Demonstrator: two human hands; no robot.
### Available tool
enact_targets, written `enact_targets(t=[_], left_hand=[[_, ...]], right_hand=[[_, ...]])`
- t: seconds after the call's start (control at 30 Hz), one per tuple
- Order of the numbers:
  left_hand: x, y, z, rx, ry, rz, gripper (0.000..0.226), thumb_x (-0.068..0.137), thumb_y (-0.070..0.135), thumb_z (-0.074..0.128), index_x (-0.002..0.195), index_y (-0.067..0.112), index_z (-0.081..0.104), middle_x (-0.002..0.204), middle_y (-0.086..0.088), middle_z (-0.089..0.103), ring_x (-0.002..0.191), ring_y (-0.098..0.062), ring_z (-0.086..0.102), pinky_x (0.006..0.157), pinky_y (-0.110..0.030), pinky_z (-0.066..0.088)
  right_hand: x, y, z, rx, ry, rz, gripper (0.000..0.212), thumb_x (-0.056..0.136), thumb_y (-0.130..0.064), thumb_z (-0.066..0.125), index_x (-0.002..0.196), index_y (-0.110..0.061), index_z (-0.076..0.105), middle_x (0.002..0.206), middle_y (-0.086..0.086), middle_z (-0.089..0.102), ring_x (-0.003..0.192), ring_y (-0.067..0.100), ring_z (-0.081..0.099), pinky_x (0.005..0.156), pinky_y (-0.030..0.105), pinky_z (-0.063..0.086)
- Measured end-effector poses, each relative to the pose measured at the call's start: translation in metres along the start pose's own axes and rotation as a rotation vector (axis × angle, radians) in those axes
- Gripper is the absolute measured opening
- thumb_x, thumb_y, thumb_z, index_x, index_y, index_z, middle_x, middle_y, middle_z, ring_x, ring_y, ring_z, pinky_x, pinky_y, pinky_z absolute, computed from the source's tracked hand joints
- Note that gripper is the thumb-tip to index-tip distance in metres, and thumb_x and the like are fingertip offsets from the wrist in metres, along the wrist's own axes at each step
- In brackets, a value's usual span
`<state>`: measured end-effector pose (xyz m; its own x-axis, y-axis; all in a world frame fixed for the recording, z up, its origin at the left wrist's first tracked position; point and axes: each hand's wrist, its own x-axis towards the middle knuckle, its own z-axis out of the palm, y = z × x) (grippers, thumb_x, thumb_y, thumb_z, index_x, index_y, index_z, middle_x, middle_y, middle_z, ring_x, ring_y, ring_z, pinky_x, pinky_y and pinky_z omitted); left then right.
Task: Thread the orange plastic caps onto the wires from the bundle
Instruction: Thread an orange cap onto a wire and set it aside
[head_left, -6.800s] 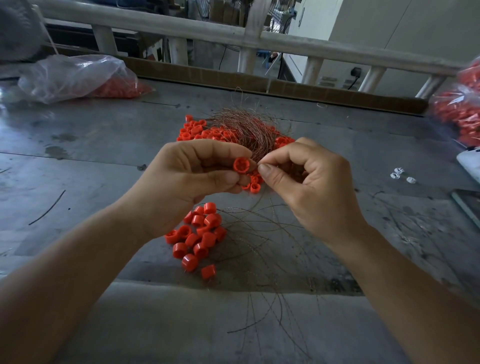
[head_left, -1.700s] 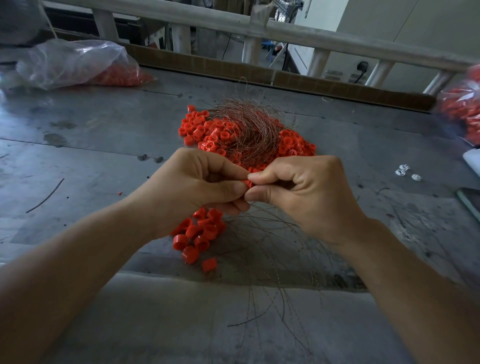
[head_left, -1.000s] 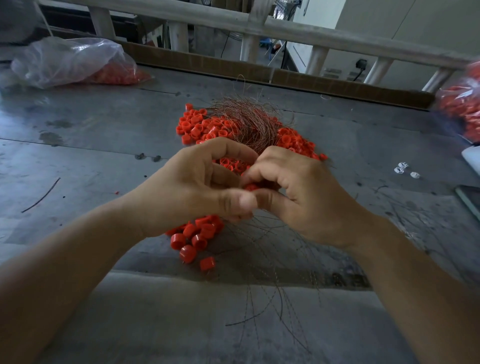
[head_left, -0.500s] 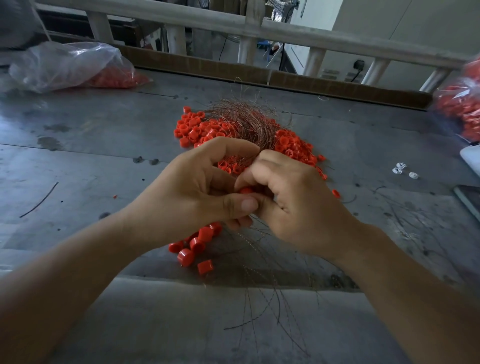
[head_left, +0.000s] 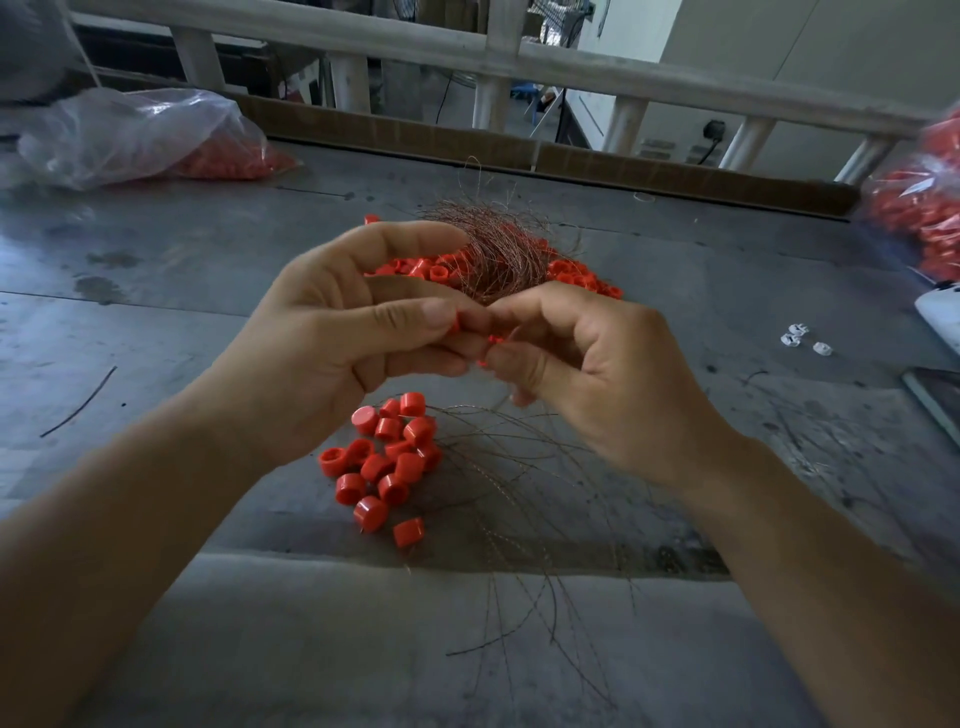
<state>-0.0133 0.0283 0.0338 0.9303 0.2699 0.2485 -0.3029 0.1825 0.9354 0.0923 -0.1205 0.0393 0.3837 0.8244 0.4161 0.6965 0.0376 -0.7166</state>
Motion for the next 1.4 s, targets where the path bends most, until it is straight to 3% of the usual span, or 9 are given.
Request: enact_targets(t=[0.3, 0.43, 0.67, 0.83, 0.9, 1.03, 1.2, 1.33, 1.4], left_hand=[[0.0, 0.003, 0.0, -0.079, -0.019, 0.009, 0.046, 0.057, 0.008, 0.067, 0.103, 0.01, 0.063, 0.082, -0.011, 0.072, 0.072, -0.021, 0.07, 0.063, -0.024, 0.056], [0.001, 0.004, -0.003, -0.033, 0.005, 0.0, 0.046, 0.056, -0.009, 0.061, 0.097, 0.01, 0.067, 0.078, -0.009, 0.072, 0.066, -0.019, 0.068, 0.058, -0.023, 0.055], [0.002, 0.007, -0.006, -0.028, 0.075, 0.033, 0.04, 0.064, -0.005, 0.041, 0.077, 0.013, 0.074, 0.074, -0.005, 0.071, 0.061, -0.013, 0.066, 0.054, -0.019, 0.053], [0.003, 0.007, -0.007, 0.23, 0.095, -0.053, 0.016, 0.056, -0.006, 0.072, 0.06, 0.01, 0.071, 0.061, -0.005, 0.067, 0.054, -0.01, 0.062, 0.053, -0.015, 0.05], [0.002, 0.005, -0.007, 0.395, 0.12, -0.073, 0.012, 0.052, 0.005, 0.074, 0.06, 0.011, 0.069, 0.06, -0.004, 0.067, 0.052, -0.008, 0.061, 0.052, -0.013, 0.049], [0.002, 0.0, -0.013, 0.781, 0.158, -0.074, 0.029, 0.064, -0.004, 0.074, 0.061, 0.024, 0.068, 0.065, 0.005, 0.07, 0.056, -0.004, 0.064, 0.056, -0.01, 0.05], [0.003, -0.005, -0.017, 0.971, 0.055, -0.193, 0.017, 0.062, 0.012, 0.078, 0.058, 0.026, 0.07, 0.059, 0.012, 0.067, 0.047, 0.003, 0.058, 0.047, -0.004, 0.04], [0.002, -0.004, -0.018, 1.0, 0.013, -0.23, 0.005, 0.058, 0.035, 0.074, 0.061, 0.036, 0.07, 0.057, 0.013, 0.066, 0.047, 0.004, 0.056, 0.048, -0.005, 0.039], [0.003, -0.003, -0.018, 0.979, 0.015, -0.218, 0.027, 0.049, 0.055, 0.066, 0.063, 0.033, 0.071, 0.062, 0.01, 0.068, 0.05, 0.002, 0.057, 0.05, -0.009, 0.042]], right_hand=[[-0.001, -0.002, -0.003, 0.029, 0.027, 0.049, 0.025, 0.084, -0.005, 0.062, 0.079, -0.029, 0.06, 0.06, -0.013, 0.061, 0.054, 0.007, 0.061, 0.053, 0.026, 0.053], [-0.001, -0.004, -0.006, -0.003, 0.038, 0.007, 0.016, 0.085, -0.007, 0.062, 0.078, -0.021, 0.061, 0.054, -0.018, 0.053, 0.046, -0.002, 0.051, 0.043, 0.008, 0.036], [0.001, -0.005, -0.014, -0.088, 0.072, 0.004, 0.015, 0.083, -0.013, 0.065, 0.074, -0.025, 0.061, 0.058, -0.019, 0.055, 0.051, -0.002, 0.053, 0.048, 0.008, 0.038], [0.003, 0.002, -0.014, -0.248, 0.062, 0.055, 0.007, 0.082, -0.014, 0.067, 0.075, -0.016, 0.066, 0.057, -0.02, 0.05, 0.056, -0.008, 0.052, 0.054, 0.006, 0.038], [0.004, 0.005, -0.013, -0.298, 0.022, 0.087, 0.007, 0.082, -0.017, 0.067, 0.075, -0.018, 0.065, 0.06, -0.02, 0.051, 0.06, -0.007, 0.052, 0.057, 0.007, 0.039], [0.004, 0.009, -0.011, -0.361, -0.083, 0.138, 0.007, 0.081, -0.022, 0.067, 0.075, -0.021, 0.064, 0.064, -0.017, 0.055, 0.066, -0.002, 0.054, 0.059, 0.008, 0.042], [0.003, 0.013, -0.007, -0.424, -0.213, 0.178, 0.008, 0.08, -0.028, 0.068, 0.077, -0.021, 0.065, 0.062, -0.018, 0.053, 0.057, -0.007, 0.05, 0.059, 0.004, 0.04], [0.002, 0.015, -0.003, -0.42, -0.258, 0.185, 0.009, 0.08, -0.028, 0.068, 0.076, -0.021, 0.065, 0.061, -0.018, 0.054, 0.065, -0.013, 0.05, 0.06, 0.002, 0.037], [0.002, 0.015, -0.003, -0.412, -0.263, 0.189, 0.009, 0.08, -0.029, 0.068, 0.076, -0.021, 0.066, 0.062, -0.017, 0.055, 0.068, -0.012, 0.051, 0.062, 0.002, 0.038]])
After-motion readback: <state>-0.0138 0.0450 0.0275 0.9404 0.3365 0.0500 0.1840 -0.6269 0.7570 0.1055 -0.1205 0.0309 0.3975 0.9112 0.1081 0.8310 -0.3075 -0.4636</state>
